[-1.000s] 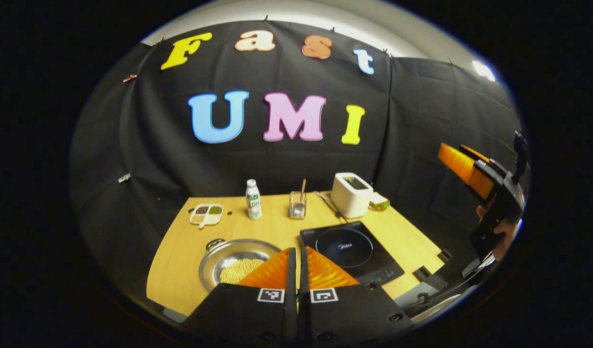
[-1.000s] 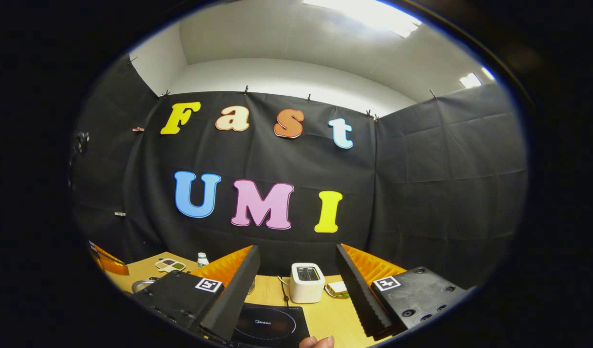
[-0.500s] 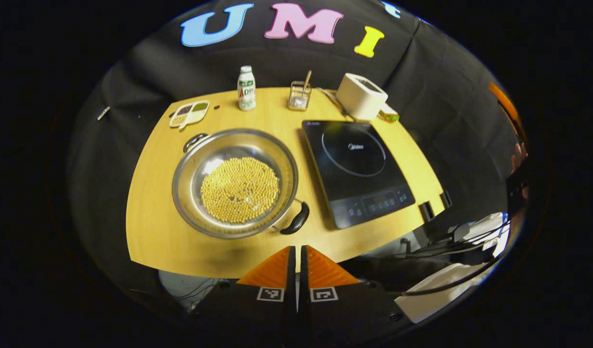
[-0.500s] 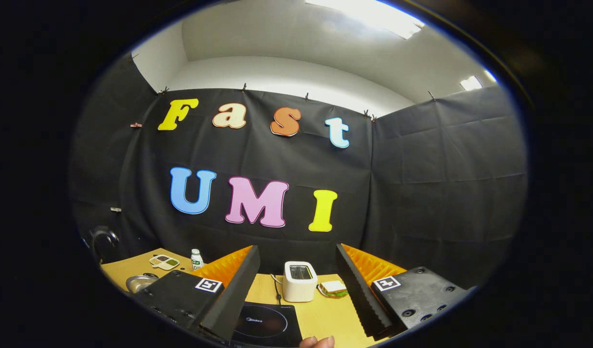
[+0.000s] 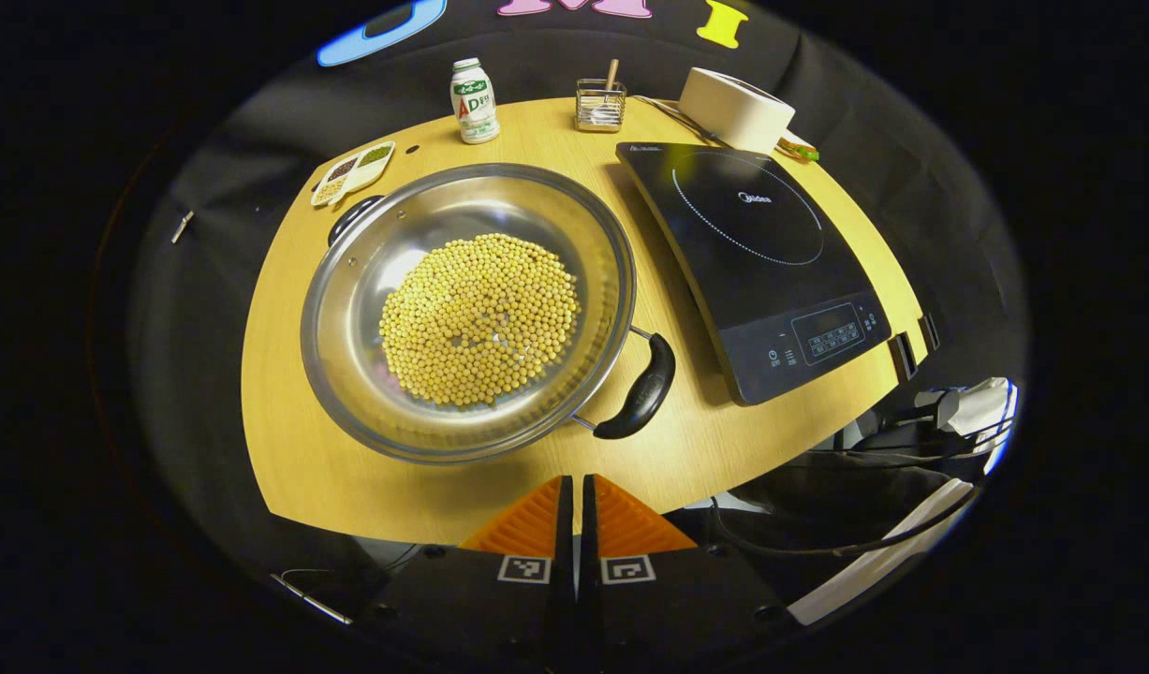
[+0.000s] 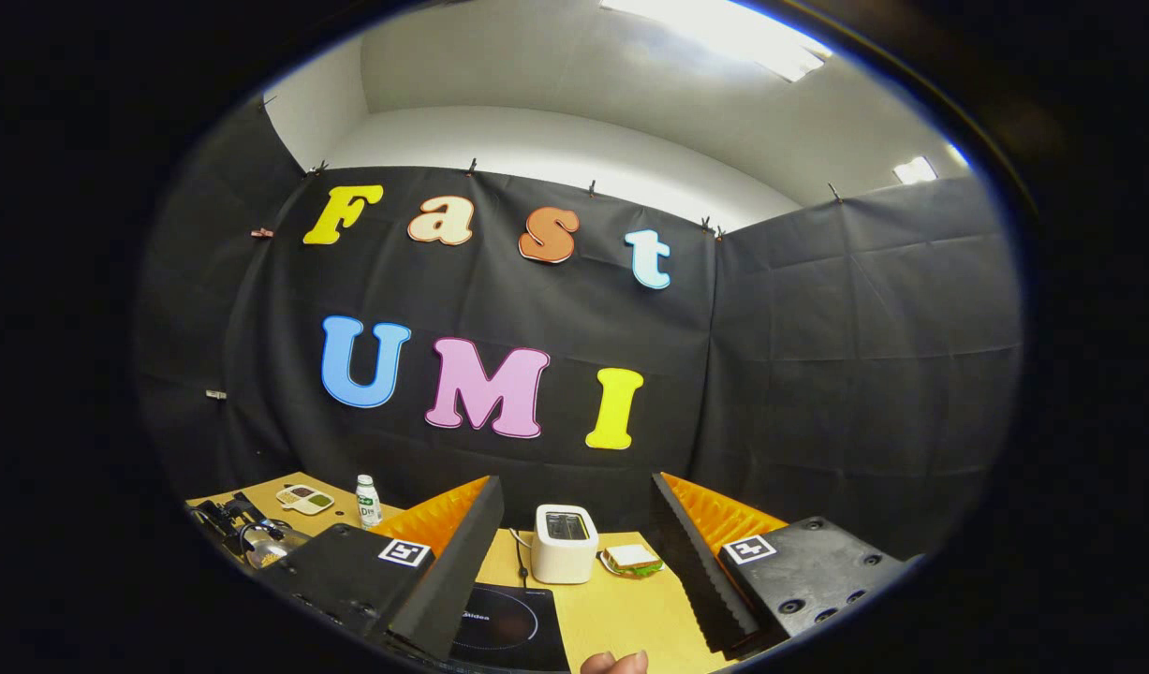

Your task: First push the handle of the pot to place it horizontally, then grasp the pot with both hands and set it on the induction cooktop.

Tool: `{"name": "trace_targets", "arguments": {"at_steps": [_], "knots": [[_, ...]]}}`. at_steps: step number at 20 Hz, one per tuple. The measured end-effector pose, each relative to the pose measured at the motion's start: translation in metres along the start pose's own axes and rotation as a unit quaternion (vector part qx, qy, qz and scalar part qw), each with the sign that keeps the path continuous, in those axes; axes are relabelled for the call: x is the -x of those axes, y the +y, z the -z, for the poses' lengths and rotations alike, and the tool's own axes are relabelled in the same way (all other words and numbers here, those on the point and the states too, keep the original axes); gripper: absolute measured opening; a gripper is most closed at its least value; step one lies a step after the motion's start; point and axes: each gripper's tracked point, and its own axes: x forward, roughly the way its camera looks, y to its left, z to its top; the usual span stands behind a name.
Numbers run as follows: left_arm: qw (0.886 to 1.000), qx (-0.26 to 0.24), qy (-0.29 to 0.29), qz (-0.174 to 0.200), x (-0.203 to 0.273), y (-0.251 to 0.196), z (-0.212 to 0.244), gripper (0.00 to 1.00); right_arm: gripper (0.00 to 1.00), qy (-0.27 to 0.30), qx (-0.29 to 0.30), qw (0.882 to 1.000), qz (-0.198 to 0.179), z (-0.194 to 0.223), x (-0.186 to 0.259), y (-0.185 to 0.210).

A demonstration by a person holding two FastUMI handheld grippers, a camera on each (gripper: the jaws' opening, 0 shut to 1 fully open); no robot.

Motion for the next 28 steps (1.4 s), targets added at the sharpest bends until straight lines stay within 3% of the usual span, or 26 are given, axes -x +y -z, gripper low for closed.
{"name": "trace_targets", "arguments": {"at_steps": [17, 22, 28], "knots": [[1.0, 0.011, 0.004, -0.008, -0.018, -0.016, -0.04, 0.05, 0.98, 0.016, 0.001, 1.0, 0.018, 0.018, -0.01, -0.026], [0.999, -0.007, 0.047, -0.022, -0.021, -0.003, -0.015, 0.05, 0.98, 0.019, 0.004, 1.0, 0.018, 0.023, -0.014, -0.028], [0.999, 0.014, 0.033, -0.028, -0.032, -0.007, -0.029, 0.05, 0.98, 0.026, 0.006, 1.0, 0.016, 0.03, -0.017, -0.026]]}}
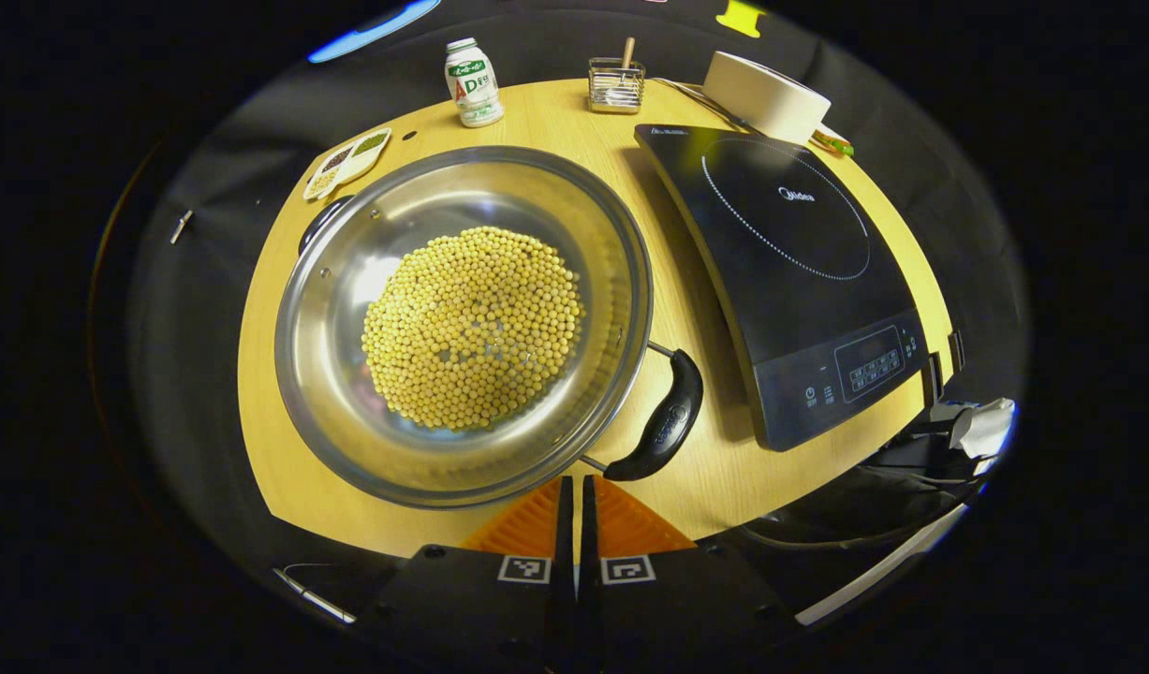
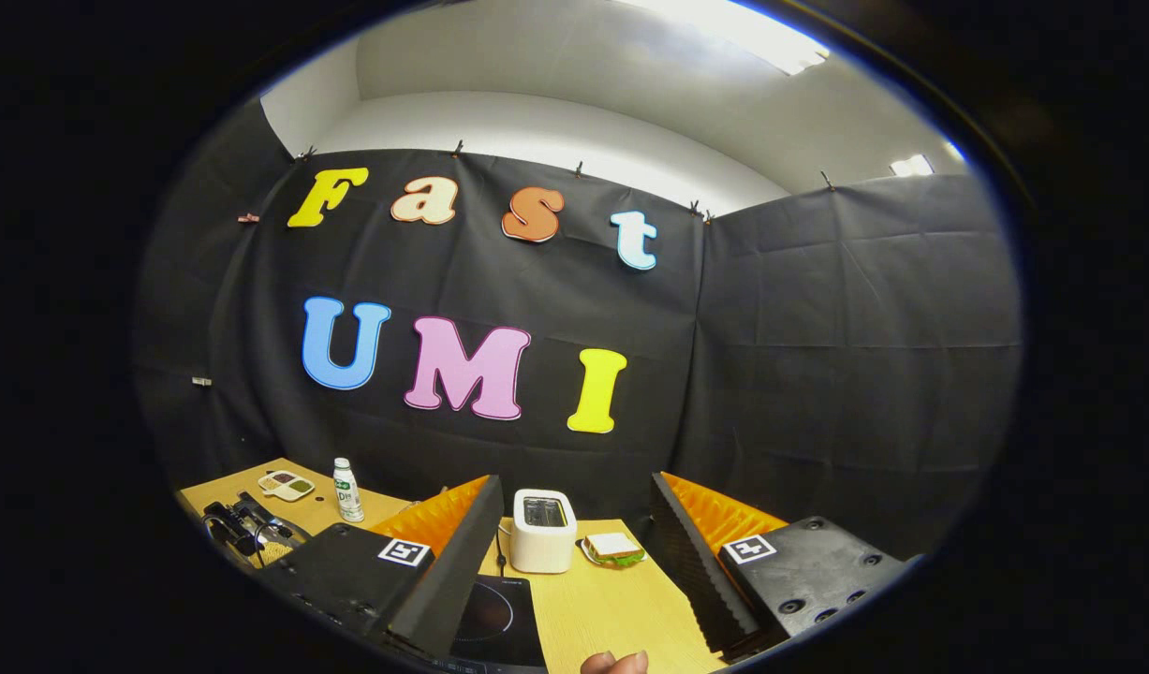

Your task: First push the handle of the pot to place it horizontally, then grasp the pot with both hands and set it on the induction cooktop.

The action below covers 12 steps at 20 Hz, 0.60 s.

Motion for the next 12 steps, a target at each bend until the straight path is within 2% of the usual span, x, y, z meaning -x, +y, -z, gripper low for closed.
{"name": "trace_targets", "arguments": {"at_steps": [12], "knots": [[1.0, -0.001, -0.014, -0.006, -0.013, -0.023, -0.053, 0.05, 0.97, 0.011, 0.006, 1.0, 0.018, 0.012, -0.015, -0.015]]}}
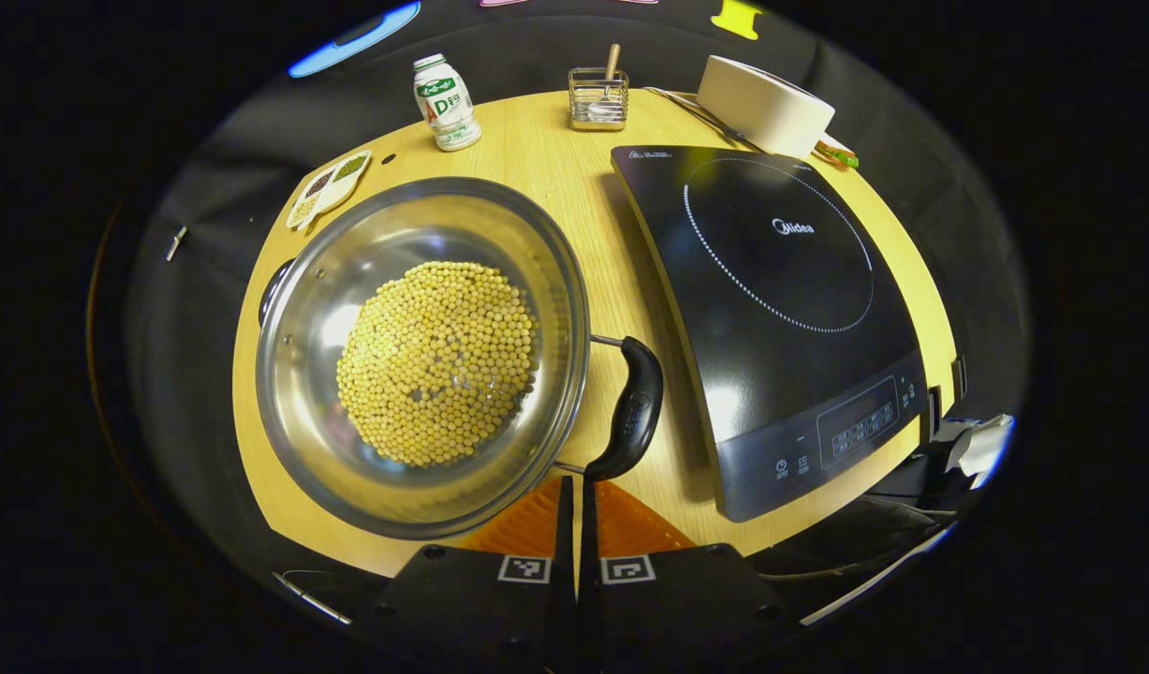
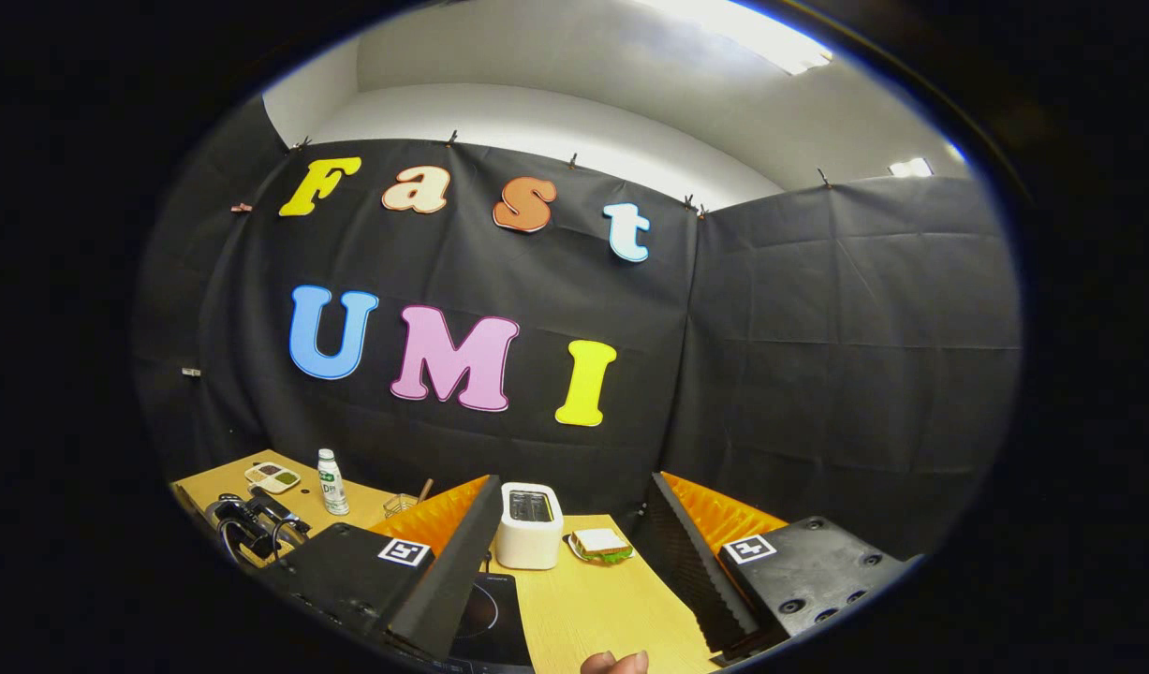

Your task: First push the handle of the pot to place it horizontally, then grasp the pot with both hands and set it on the induction cooktop.

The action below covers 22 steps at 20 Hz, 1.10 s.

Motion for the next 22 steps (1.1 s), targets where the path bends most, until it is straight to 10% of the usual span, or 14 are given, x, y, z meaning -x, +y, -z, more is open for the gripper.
{"name": "trace_targets", "arguments": {"at_steps": [22], "knots": [[0.999, 0.005, -0.034, -0.008, -0.032, -0.02, -0.098, 0.05, 0.98, 0.029, 0.021, 0.999, 0.022, 0.022, -0.024, -0.01]]}}
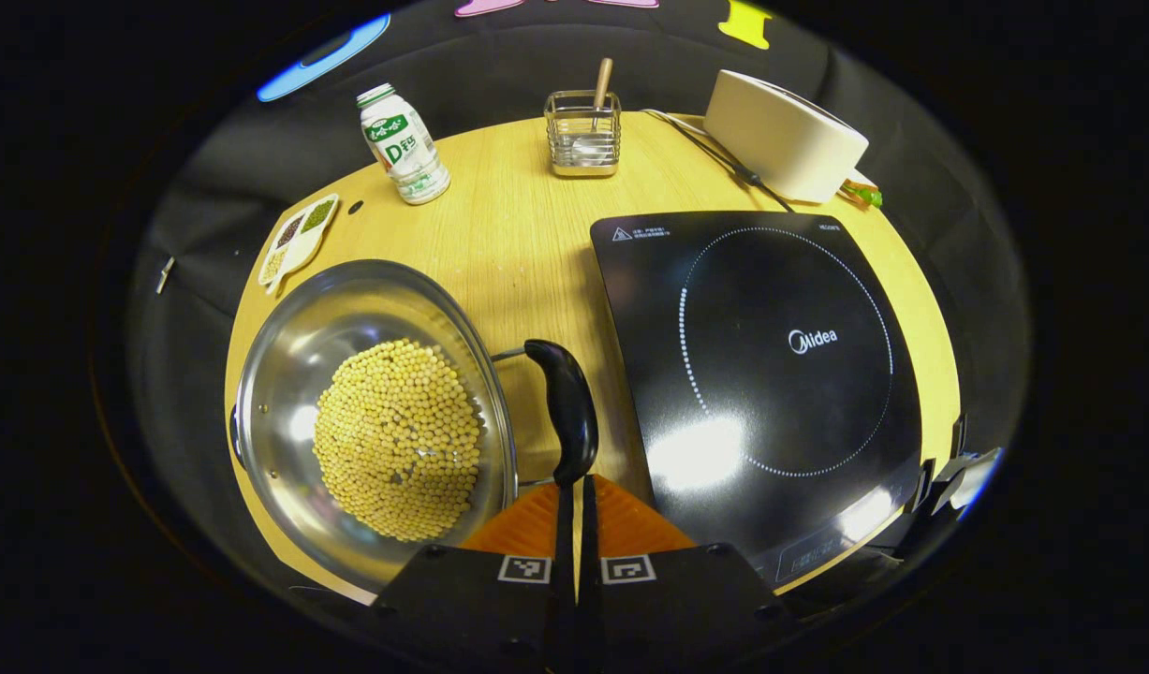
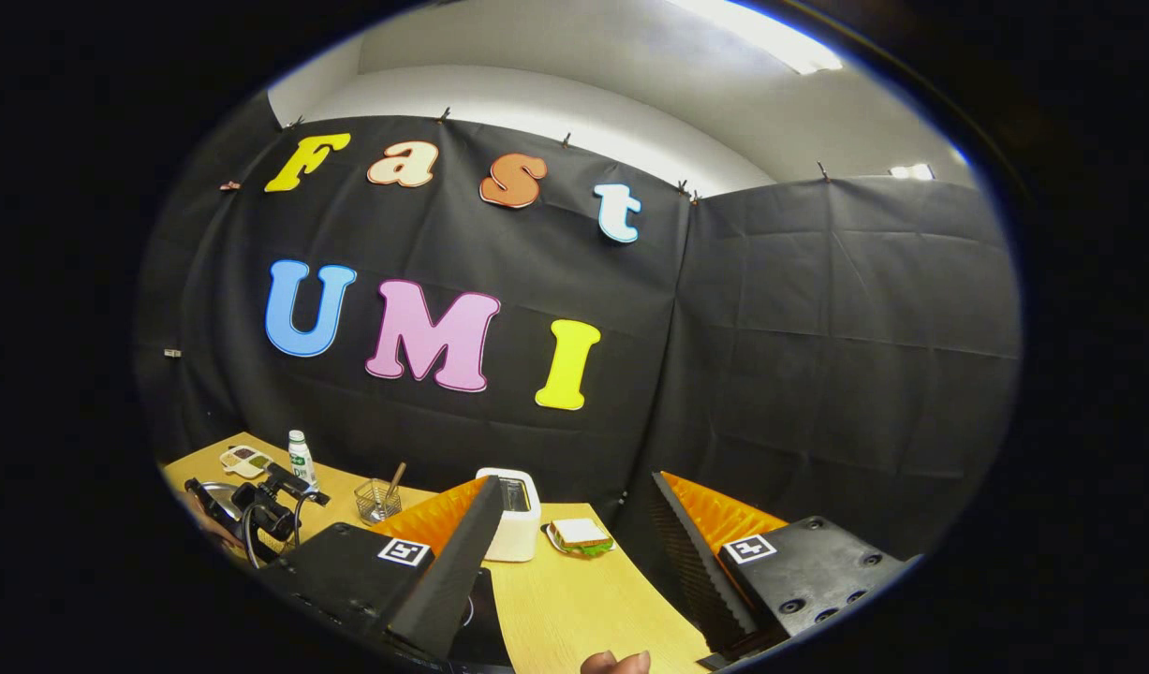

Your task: First push the handle of the pot to place it horizontally, then grasp the pot with both hands and set it on the induction cooktop.

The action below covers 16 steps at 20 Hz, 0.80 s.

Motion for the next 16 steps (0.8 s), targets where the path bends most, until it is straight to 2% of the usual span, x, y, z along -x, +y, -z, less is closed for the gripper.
{"name": "trace_targets", "arguments": {"at_steps": [3, 5, 9, 11, 12, 15, 16], "knots": [[1.0, 0.001, -0.011, 0.005, 0.005, -0.006, -0.002, 0.05, 0.98, 0.004, -0.001, 1.0, -0.015, 0.001, -0.003, 0.015], [0.999, 0.0, -0.029, 0.022, 0.017, -0.012, -0.002, 0.05, 0.97, 0.007, -0.005, 1.0, -0.026, 0.0, -0.005, 0.03], [0.994, 0.001, -0.092, 0.052, 0.052, -0.005, -0.01, 0.06, 0.98, 0.014, -0.004, 0.998, -0.06, 0.004, 0.0, 0.065], [0.988, 0.01, -0.132, 0.074, 0.072, 0.003, -0.017, 0.08, 0.97, 0.019, -0.004, 0.996, -0.089, 0.009, 0.003, 0.093], [0.985, 0.019, -0.151, 0.079, 0.082, 0.011, -0.02, 0.29, 0.98, 0.024, -0.007, 0.994, -0.105, 0.011, 0.004, 0.107], [0.974, 0.036, -0.215, 0.059, 0.111, 0.056, -0.032, 0.92, 0.98, 0.039, -0.021, 0.988, -0.149, 0.019, 0.007, 0.153], [0.971, 0.038, -0.23, 0.06, 0.117, 0.067, -0.029, 0.98, 0.97, 0.048, -0.023, 0.985, -0.163, 0.026, 0.008, 0.17]]}}
